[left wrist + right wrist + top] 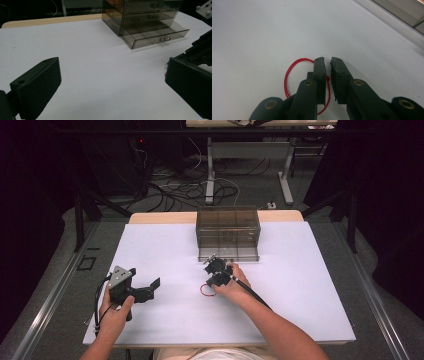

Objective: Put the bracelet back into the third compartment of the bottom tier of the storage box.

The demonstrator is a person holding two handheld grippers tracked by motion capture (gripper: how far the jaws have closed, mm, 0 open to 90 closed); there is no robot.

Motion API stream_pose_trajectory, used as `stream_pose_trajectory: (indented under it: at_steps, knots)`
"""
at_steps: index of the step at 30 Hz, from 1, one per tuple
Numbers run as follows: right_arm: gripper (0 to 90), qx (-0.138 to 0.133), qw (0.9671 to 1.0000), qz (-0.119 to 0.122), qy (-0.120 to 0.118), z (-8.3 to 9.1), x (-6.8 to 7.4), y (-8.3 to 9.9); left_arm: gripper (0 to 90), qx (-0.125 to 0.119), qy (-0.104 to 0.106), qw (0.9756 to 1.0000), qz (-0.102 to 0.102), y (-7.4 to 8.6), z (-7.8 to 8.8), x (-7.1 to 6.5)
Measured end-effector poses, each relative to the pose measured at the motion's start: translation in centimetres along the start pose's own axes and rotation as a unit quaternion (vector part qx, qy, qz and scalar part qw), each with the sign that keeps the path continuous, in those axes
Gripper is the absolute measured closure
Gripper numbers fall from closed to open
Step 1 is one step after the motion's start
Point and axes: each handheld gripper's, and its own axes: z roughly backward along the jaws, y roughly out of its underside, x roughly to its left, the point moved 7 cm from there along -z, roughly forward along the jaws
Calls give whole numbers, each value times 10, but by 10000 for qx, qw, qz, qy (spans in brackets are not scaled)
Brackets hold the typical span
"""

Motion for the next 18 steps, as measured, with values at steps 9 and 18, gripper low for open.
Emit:
stream_pose_trajectory:
  at_steps: [9, 18]
  knots:
    - [851, 86, 9999, 139, 22, 1, -1, 1, 4, -5, 1, 10000, 1, 0, 0, 0]
    - [870, 204, 9994, 262, 88, 3, -2, 1, 4, -3, 5, 10000, -8, 0, 0, 0]
